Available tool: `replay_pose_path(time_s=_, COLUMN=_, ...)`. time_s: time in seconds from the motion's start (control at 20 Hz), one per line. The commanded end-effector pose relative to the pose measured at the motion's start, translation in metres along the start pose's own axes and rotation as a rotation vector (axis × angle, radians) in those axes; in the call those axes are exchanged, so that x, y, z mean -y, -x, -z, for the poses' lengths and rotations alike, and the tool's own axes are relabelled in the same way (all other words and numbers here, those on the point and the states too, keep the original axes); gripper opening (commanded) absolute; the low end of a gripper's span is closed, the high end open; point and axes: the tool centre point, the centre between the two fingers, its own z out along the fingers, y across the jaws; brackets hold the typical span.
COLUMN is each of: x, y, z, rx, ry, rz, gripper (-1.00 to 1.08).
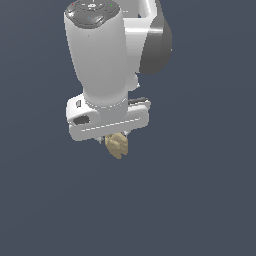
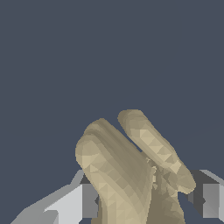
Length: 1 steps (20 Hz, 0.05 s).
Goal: Pick up the object and move it to a goal position.
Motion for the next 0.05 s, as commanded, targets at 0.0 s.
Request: replay_pose_path(time_s=0.0, x=0.0002, y=-0.0002, z=-0.0008, rx=0.000, ry=0.000, rz=0.000, gripper=-1.00)
